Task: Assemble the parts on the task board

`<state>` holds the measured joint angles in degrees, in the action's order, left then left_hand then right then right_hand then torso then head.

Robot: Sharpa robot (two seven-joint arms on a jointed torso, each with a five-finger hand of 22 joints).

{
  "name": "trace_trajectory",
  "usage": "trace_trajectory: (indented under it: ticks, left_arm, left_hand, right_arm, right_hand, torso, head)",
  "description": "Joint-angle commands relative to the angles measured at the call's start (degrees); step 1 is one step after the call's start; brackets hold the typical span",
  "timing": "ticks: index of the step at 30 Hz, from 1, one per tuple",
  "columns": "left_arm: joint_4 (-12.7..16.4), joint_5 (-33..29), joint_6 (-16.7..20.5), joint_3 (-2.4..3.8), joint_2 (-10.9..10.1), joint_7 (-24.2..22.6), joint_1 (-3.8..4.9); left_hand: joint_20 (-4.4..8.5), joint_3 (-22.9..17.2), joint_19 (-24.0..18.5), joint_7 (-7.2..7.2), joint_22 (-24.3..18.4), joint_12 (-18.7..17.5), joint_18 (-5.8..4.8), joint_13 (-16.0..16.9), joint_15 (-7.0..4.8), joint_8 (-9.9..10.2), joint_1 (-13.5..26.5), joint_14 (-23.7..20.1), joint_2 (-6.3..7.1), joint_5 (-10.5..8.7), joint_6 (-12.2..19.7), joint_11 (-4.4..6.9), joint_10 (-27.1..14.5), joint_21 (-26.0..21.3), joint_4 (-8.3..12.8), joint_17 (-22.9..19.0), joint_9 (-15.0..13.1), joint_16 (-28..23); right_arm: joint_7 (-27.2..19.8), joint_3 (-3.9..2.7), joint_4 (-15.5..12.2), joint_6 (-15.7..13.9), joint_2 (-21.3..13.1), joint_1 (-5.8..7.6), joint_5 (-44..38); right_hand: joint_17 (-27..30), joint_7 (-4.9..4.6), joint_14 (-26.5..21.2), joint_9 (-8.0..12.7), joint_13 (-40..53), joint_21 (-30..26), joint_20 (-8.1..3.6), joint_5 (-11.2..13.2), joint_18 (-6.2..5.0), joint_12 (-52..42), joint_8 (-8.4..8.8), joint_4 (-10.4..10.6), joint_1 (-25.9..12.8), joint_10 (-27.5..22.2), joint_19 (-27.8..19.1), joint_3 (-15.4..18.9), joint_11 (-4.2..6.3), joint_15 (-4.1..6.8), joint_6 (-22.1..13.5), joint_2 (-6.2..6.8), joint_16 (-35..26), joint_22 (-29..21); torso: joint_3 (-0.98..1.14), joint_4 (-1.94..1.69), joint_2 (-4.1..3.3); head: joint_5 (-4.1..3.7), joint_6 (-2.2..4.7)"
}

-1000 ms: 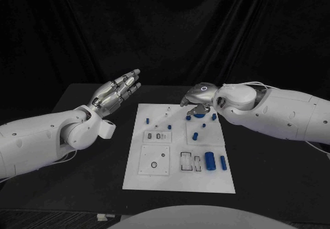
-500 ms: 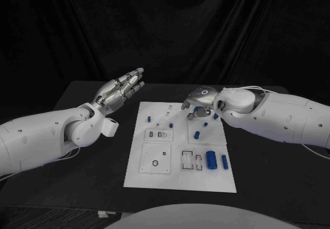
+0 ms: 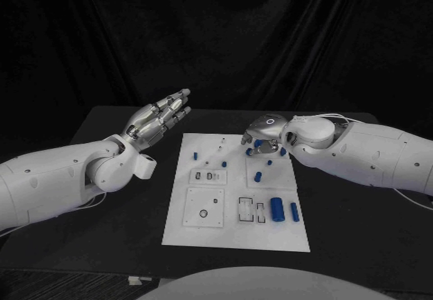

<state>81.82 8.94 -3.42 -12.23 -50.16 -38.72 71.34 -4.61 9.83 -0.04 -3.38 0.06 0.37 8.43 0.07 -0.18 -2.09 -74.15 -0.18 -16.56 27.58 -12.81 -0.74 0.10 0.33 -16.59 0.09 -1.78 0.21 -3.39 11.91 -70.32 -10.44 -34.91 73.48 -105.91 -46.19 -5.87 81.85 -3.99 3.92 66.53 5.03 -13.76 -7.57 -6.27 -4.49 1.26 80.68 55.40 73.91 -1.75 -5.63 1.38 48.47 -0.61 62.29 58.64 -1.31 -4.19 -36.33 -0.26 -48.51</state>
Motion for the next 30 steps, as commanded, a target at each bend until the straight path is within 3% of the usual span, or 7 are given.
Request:
trace_trajectory:
  ticks: [1, 2, 10, 13, 22, 30]
  left_arm:
    - [0.0, 0.0, -0.7, 0.06, 0.1, -4.1, 0.11]
    - [0.0, 0.0, -0.7, 0.06, 0.2, -4.1, 0.11]
    - [-0.2, 0.0, -0.7, 0.06, 0.3, -4.1, 0.11]
    - [-0.3, 0.0, -0.8, 0.06, 0.3, -4.0, 0.10]
    - [-0.3, 0.0, -1.0, 0.06, 0.4, -3.7, 0.10]
    - [-0.4, 0.0, -1.1, 0.06, 0.5, -3.6, 0.09]
  left_hand:
    - [-0.54, -0.4, 0.0, 0.08, -0.1, -0.4, 0.50, -0.1, 0.46, -0.4, -0.6, 0.2, -0.13, 0.26, -0.6, -0.41, -0.1, -0.3, 0.0, -0.1, -0.1, -0.2]
    - [-0.55, -0.5, 0.0, 0.07, -0.1, -0.4, 0.49, -0.1, 0.49, -0.4, -0.6, 0.2, -0.13, 0.27, -0.6, -0.43, -0.1, -0.3, 0.0, -0.1, -0.1, -0.2]
    - [-0.55, -0.5, 0.0, 0.06, -0.1, -0.4, 0.49, -0.1, 0.49, -0.4, -0.7, 0.2, -0.13, 0.27, -0.5, -0.43, -0.1, -0.3, 0.0, -0.1, -0.1, -0.2]
    - [-0.58, -0.5, 0.0, 0.04, -0.1, -0.4, 0.47, -0.1, 0.53, -0.4, -0.7, 0.2, -0.13, 0.31, -0.4, -0.45, -0.1, -0.3, 0.0, -0.1, -0.1, -0.2]
    - [-0.63, -0.6, 0.0, 0.00, -0.1, -0.4, 0.46, -0.1, 0.58, -0.4, -0.7, 0.2, -0.13, 0.32, -0.5, -0.50, -0.1, -0.3, 0.0, -0.1, -0.1, -0.2]
    - [-0.66, -0.6, 0.0, -0.03, -0.1, -0.4, 0.46, -0.1, 0.59, -0.4, -0.8, 0.2, -0.13, 0.33, -0.6, -0.52, -0.1, -0.3, 0.0, -0.1, -0.1, -0.2]
  right_arm:
    - [-0.2, -0.03, 0.6, 0.7, 0.2, -0.26, -0.5]
    - [-0.2, -0.03, 0.8, 0.7, 0.2, -0.31, -0.5]
    - [-0.6, -0.03, 2.0, 0.4, 0.8, -0.67, -0.5]
    - [-0.8, -0.03, 2.5, 0.4, 1.1, -0.78, -0.6]
    - [-1.2, -0.03, 3.8, 0.5, 1.8, -1.27, -0.2]
    - [-1.6, -0.04, 4.8, 0.6, 2.4, -1.69, 0.7]
  right_hand:
    - [0.5, 0.00, -0.4, -0.1, -0.1, -0.5, 0.11, -0.5, 0.76, 0.3, -0.19, -0.1, 0.8, 0.5, -0.5, -0.4, 0.09, -0.32, 0.7, -0.07, -0.5, -0.3]
    - [1.7, 0.37, -1.0, -0.1, -0.1, -1.5, 0.12, -0.7, 0.53, 0.6, -0.29, -0.1, 0.8, 0.6, -1.3, -0.6, 0.21, -0.28, 1.2, -0.02, -1.4, -1.3]
    - [2.3, 0.49, -1.6, -0.2, -0.1, -2.2, 0.13, -0.5, 0.41, 0.9, -0.29, 0.1, 0.7, 0.9, -1.9, -0.8, 0.33, -0.27, 1.6, 0.00, -2.0, -1.8]
    - [2.3, 0.10, -1.8, -0.3, -0.1, -2.3, 0.12, -0.5, 0.39, 1.0, -0.48, 0.2, 0.8, 1.0, -2.1, -1.0, 0.40, -0.24, 2.2, -0.03, -2.1, -1.8]
    - [2.7, 0.12, -2.0, -0.3, -0.1, -2.6, 0.10, -0.5, 0.34, 1.2, -0.63, 0.1, 1.0, 1.3, -2.4, -1.4, 0.53, -0.19, 2.8, -0.10, -2.4, -1.9]
    - [3.1, -0.78, -2.4, -0.6, -0.1, -3.1, -0.07, -0.2, 0.27, 1.4, -1.15, 0.3, 1.4, 2.2, -2.8, -2.4, 0.90, 0.03, 4.7, -0.24, -2.8, -1.9]
  torso:
    - [-0.01, 0.00, 0.03]
    - [-0.01, 0.00, 0.03]
    - [-0.02, 0.00, 0.05]
    - [-0.02, 0.00, 0.05]
    - [-0.02, -0.01, 0.06]
    - [-0.03, 0.00, 0.07]
  head:
    - [-0.08, -0.04]
    - [-0.08, -0.04]
    - [-0.16, -0.18]
    - [-0.20, -0.29]
    - [-0.22, -0.39]
    - [-0.23, -0.66]
